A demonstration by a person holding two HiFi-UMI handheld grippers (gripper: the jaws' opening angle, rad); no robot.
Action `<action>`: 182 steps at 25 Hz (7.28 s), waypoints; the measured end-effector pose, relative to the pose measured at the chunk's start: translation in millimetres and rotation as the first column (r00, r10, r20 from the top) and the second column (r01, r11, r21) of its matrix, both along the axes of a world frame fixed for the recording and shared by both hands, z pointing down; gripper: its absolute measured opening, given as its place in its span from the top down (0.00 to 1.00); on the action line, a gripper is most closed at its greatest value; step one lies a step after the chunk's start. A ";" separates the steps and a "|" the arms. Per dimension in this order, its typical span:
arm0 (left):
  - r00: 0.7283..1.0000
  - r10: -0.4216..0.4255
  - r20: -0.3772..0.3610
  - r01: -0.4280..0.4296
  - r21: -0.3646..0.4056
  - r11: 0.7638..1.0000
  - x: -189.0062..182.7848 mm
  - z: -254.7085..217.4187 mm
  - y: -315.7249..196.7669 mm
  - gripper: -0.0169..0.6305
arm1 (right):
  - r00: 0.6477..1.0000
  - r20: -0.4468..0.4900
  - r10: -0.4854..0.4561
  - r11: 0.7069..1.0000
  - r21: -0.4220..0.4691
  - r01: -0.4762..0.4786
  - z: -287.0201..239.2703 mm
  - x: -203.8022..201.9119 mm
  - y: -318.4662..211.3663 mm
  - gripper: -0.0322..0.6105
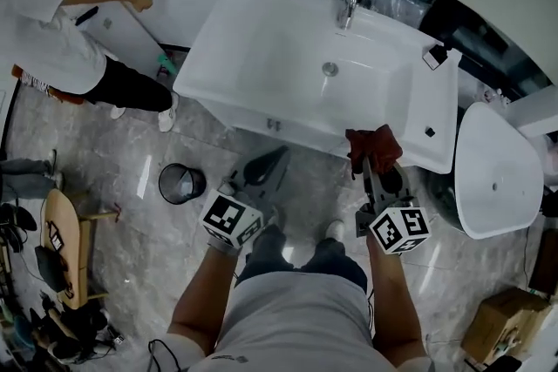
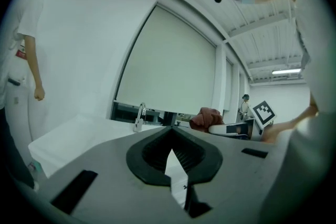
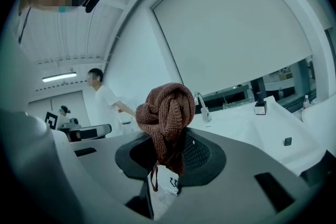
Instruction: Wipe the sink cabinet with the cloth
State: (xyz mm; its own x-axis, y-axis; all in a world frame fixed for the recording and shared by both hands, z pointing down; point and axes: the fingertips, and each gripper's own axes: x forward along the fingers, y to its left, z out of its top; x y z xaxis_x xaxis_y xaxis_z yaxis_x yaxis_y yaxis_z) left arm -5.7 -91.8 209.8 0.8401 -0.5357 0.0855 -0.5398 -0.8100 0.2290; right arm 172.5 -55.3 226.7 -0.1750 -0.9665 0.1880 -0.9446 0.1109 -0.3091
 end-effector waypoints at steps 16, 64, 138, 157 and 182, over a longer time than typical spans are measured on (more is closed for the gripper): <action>0.959 -0.283 -0.004 0.282 -0.084 0.956 9.1 103.6 58.6 0.96 | 0.974 0.004 -0.225 0.928 -0.304 0.216 206.1 28.4 19.1 0.79; 0.926 -0.366 0.090 0.377 -0.255 0.891 -9.0 301.4 91.2 0.96 | 0.984 0.177 0.027 0.837 -0.542 0.075 538.0 83.7 -71.9 0.80; 0.975 0.215 0.047 -0.199 -0.227 0.953 138.5 250.1 104.2 0.96 | 0.939 -0.073 0.335 0.784 -0.531 -0.321 425.1 334.1 65.2 0.80; 0.998 0.063 -0.011 -0.063 -0.233 0.970 115.3 235.1 100.7 0.96 | 0.965 0.030 0.259 0.845 -0.491 -0.212 367.2 285.7 33.6 0.81; 0.993 -0.118 0.019 0.119 -0.284 0.951 48.5 265.0 108.6 0.96 | 0.979 0.205 -0.025 0.894 -0.435 0.113 378.0 95.7 -68.8 0.81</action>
